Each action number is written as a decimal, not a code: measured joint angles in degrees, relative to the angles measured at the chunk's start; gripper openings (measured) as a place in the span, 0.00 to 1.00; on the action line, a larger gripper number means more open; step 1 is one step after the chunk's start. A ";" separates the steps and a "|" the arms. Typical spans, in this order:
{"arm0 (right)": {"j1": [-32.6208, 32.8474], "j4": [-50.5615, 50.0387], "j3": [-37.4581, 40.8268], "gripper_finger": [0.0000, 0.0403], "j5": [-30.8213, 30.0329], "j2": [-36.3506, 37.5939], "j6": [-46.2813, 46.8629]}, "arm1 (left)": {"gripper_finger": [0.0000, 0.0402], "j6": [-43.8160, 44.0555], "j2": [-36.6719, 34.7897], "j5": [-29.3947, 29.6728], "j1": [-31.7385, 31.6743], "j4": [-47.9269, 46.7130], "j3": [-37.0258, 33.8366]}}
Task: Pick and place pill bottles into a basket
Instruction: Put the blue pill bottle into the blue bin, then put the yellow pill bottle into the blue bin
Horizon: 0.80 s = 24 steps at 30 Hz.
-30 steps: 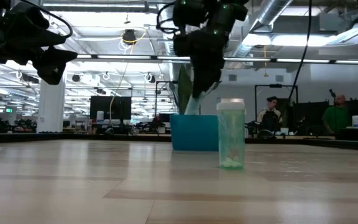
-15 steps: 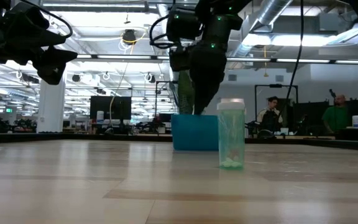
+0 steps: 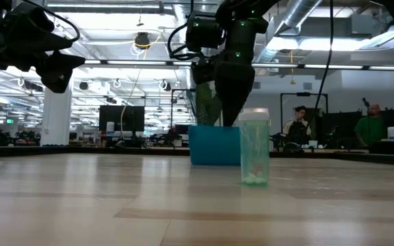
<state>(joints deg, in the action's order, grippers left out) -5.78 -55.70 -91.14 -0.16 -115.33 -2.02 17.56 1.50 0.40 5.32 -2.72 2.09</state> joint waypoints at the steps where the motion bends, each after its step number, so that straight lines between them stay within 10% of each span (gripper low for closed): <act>1: 0.02 0.02 0.01 0.29 0.01 0.00 0.00 | 0.42 0.00 0.00 0.00 -0.01 0.00 -0.01; 24: -0.37 0.77 -2.39 0.53 1.82 0.00 2.12 | 0.42 0.00 0.00 0.00 -0.01 -0.01 0.00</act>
<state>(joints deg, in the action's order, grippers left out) -6.15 -54.93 -93.53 1.66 -115.33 0.10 17.56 1.50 0.40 5.32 -2.73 2.09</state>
